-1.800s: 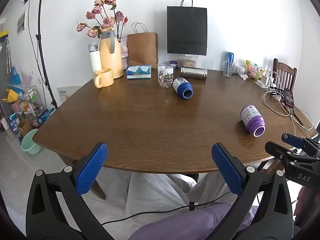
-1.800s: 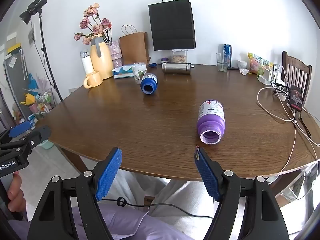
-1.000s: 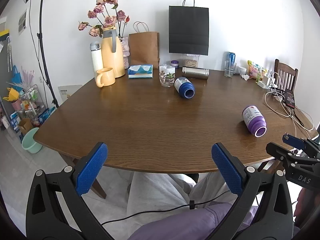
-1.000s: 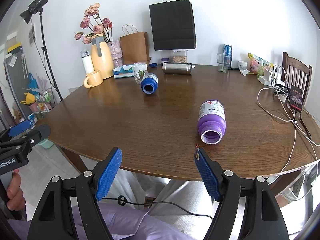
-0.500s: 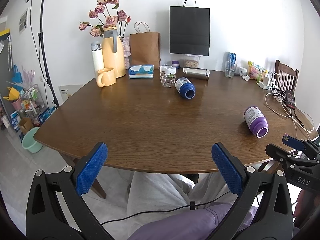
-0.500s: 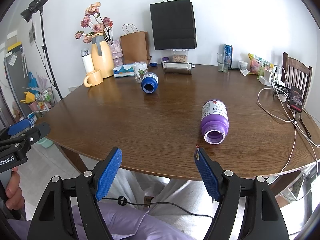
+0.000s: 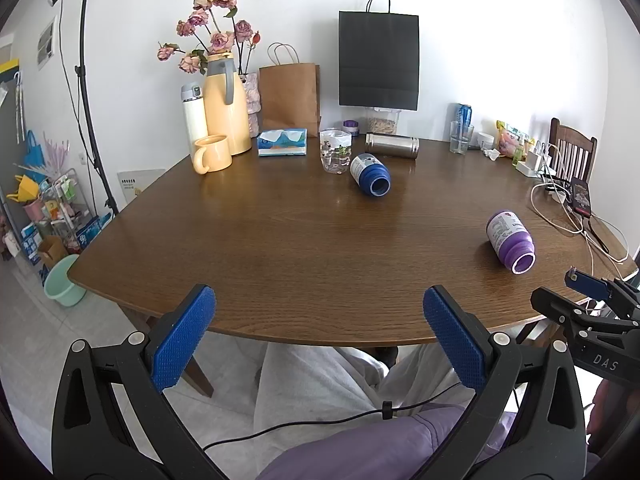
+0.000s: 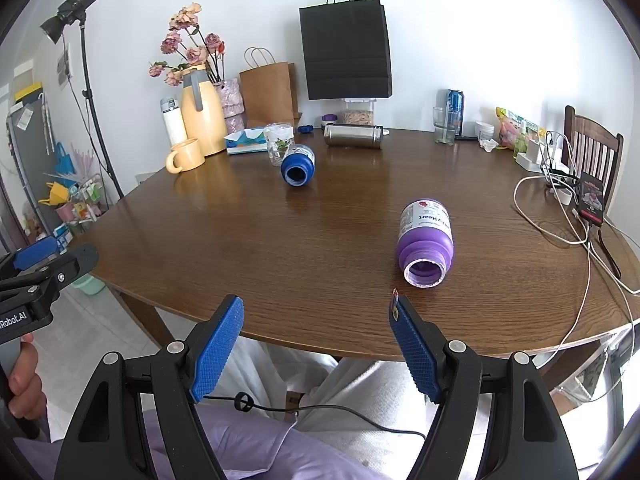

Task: Flip cup upright

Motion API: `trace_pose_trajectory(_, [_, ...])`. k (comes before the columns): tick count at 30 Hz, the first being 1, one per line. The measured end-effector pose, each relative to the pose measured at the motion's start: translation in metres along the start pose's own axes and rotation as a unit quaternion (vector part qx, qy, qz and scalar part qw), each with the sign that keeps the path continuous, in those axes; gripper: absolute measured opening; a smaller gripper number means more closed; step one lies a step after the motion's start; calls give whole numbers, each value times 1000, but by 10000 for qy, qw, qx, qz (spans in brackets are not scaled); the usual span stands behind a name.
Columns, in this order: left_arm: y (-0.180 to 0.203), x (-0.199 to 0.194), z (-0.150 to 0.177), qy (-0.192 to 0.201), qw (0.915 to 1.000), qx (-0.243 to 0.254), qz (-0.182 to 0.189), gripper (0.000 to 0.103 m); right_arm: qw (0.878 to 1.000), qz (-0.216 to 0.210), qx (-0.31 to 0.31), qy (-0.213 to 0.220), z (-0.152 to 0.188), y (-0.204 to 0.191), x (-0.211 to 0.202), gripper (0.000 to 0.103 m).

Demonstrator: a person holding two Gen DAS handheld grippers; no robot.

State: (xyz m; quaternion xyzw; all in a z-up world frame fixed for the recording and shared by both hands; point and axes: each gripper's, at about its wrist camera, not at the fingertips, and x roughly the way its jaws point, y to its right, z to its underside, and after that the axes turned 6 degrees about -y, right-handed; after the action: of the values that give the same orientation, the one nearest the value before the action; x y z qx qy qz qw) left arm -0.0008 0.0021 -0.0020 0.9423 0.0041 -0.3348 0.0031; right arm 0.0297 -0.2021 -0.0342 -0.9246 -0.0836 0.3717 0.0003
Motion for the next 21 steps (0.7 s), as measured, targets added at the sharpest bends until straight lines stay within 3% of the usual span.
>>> trace_pose_trajectory(21, [0, 0, 0, -5, 10000, 3, -2, 103, 10000, 24, -8, -20, 0, 0, 2, 80])
